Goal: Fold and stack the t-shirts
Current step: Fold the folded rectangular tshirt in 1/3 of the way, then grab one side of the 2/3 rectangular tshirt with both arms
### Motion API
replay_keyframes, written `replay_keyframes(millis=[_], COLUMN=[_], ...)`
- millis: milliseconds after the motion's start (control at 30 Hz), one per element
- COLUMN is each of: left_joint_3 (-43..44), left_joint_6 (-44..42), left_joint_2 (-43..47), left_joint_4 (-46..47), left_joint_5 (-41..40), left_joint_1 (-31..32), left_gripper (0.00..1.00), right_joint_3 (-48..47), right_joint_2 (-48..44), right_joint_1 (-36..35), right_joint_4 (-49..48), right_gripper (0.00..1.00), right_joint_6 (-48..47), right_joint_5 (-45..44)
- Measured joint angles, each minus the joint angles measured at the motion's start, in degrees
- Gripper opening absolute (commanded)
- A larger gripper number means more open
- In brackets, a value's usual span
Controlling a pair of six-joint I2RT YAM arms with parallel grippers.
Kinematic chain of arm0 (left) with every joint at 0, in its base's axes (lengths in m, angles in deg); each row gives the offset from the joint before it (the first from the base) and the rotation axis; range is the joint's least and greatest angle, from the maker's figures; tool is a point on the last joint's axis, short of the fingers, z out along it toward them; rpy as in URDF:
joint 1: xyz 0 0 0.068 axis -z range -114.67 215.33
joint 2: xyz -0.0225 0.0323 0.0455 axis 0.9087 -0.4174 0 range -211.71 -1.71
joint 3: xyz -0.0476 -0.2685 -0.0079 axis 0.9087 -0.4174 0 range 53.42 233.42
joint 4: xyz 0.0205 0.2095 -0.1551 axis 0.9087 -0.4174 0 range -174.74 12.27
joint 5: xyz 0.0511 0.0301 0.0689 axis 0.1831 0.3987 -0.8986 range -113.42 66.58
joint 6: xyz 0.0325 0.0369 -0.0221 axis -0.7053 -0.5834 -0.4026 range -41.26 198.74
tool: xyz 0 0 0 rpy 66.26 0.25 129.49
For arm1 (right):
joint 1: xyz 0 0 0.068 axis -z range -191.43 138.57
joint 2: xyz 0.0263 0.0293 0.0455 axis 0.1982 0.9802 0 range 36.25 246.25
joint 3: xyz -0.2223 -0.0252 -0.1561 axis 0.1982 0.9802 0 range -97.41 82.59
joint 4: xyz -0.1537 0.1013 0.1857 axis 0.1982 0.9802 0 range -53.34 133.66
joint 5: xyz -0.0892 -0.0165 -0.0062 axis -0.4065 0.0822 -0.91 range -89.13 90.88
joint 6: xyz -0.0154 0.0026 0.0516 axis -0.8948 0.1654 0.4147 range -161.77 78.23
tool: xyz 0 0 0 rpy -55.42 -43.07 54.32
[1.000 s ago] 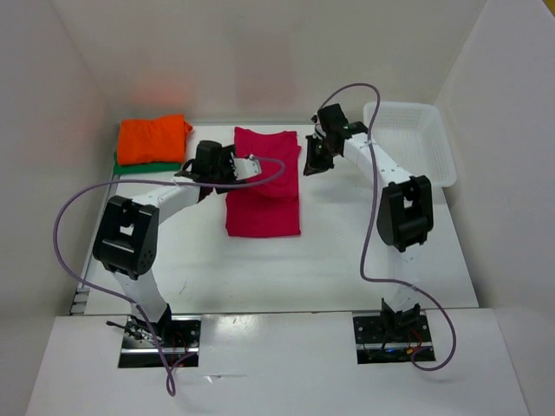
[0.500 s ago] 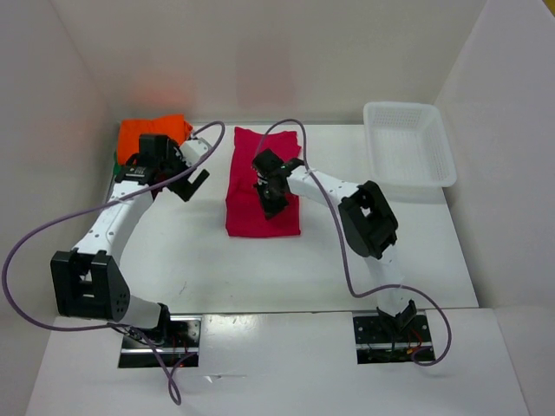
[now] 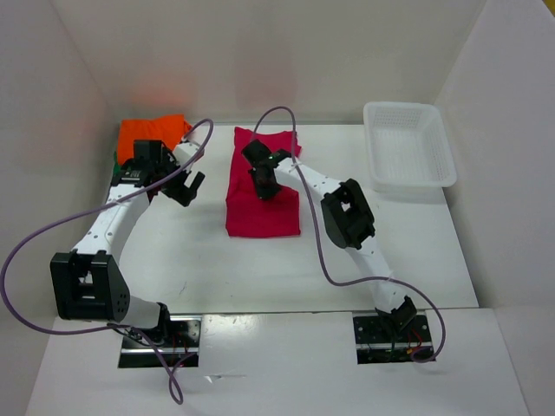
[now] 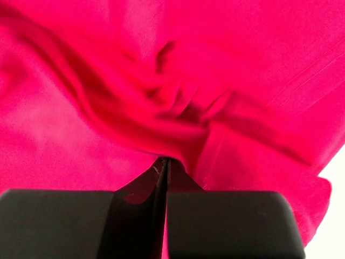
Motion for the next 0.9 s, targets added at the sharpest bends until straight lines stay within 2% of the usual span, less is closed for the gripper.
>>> replay_keyframes(millis=[100,300,467,633,667,733,767,900], left_joint_3=[-0.3,-0.6,-0.6,-0.7,-0.8,-2.3,-3.8,-12.4], left_joint_6=[0.2,0.3,0.3,-2.3,-4.2,-9.0,-11.5,-22.8], left_joint_2=[0.1,0.2,0.2,0.2,0.2,0.4,0.6,2.6], left_joint_4=[0.6,1.2,1.4,0.5,0.1,-0.3,-0.3,-2.1], left_joint_5=[0.1,0.4,0.4,1.0,1.3,1.0,0.3,-3.8], left_joint_1=[0.0,0.0,0.0,1.7,2.7,6.3,8.3,17.9], left_gripper=[0.99,1.00,1.00,1.00,1.00,1.00,1.00,1.00], right_joint_3=[-6.1,-31.3,-37.4,-36.0,-34.6,-30.6,-27.1,-6.7], right_joint_2=[3.9,14.5,14.8,13.9,12.9,10.0,7.5,-6.3], right_joint_1=[0.3,1.3,3.4,5.9,6.4,7.0,7.1,7.0], right_joint_4=[3.0,8.1,8.2,9.4,9.7,10.5,10.4,9.0], right_gripper=[0.00,0.00,0.02,0.19,0.31,0.43,0.55,0.70], right_joint_6=[0.0,-0.3,-1.0,-1.1,-1.0,-1.0,-1.0,-0.9], right_joint_5=[-4.1,-10.4,-13.2,-12.6,-12.1,-10.7,-10.0,-7.1])
